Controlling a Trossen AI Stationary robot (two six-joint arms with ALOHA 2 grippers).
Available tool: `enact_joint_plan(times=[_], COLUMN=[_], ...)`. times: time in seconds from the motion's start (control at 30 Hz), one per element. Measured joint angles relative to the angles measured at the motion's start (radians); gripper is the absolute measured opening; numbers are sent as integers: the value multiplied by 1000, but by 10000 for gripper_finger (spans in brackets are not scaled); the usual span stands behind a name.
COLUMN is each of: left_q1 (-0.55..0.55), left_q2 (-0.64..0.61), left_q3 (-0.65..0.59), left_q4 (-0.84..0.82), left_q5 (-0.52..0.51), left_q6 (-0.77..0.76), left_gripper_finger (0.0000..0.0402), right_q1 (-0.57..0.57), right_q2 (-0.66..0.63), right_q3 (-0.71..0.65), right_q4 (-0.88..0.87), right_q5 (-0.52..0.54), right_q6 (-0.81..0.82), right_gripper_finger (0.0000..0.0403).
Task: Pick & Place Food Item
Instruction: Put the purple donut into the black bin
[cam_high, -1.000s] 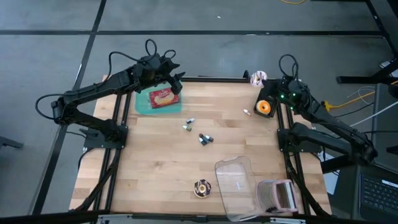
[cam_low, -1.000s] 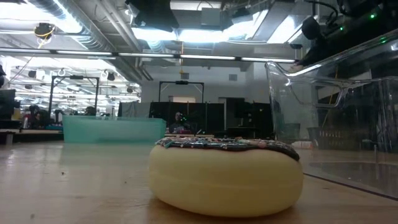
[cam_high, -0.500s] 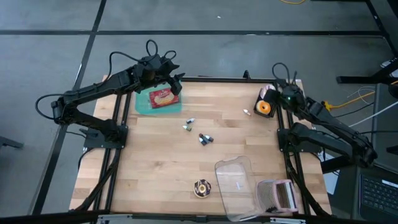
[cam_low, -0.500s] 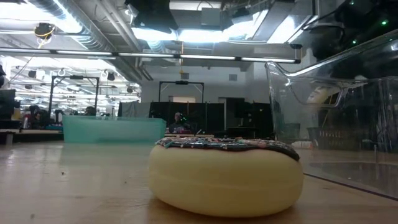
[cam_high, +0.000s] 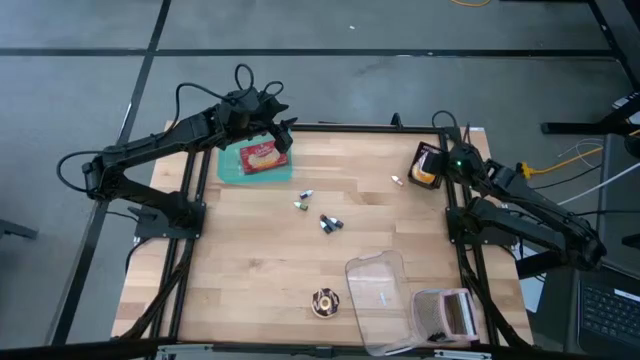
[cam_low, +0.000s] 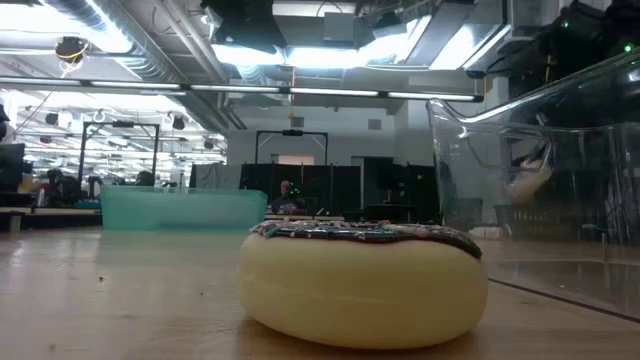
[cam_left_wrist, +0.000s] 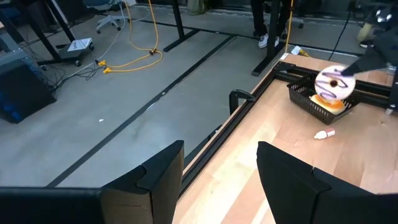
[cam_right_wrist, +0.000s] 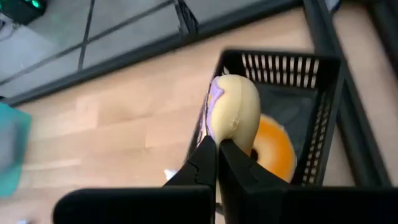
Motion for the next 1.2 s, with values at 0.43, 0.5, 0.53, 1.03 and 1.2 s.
enact_joint_plan(times=[0.43, 0.5, 0.53, 1.03, 1.2], left_q1=[0, 0, 0, 0, 0], left_q2=[0, 0, 0, 0, 0], left_q3=[0, 0, 0, 0, 0], left_q4=[0, 0, 0, -24, -25], left_q5=[17, 17, 17, 25, 28], left_q6=[-1, 0, 0, -1, -1], left_gripper_finger=[196, 196, 196, 195, 196], right_q1=[0, 0, 0, 0, 0], right_q2=[0, 0, 0, 0, 0], right_q3=[-60, -60, -60, -61, -61], right_q4=[95, 95, 95, 12, 12], right_q5=[-30, -43, -46, -39, -22], right_q6=[13, 6, 6, 14, 18], right_gripper_finger=[0, 0, 0, 0, 29])
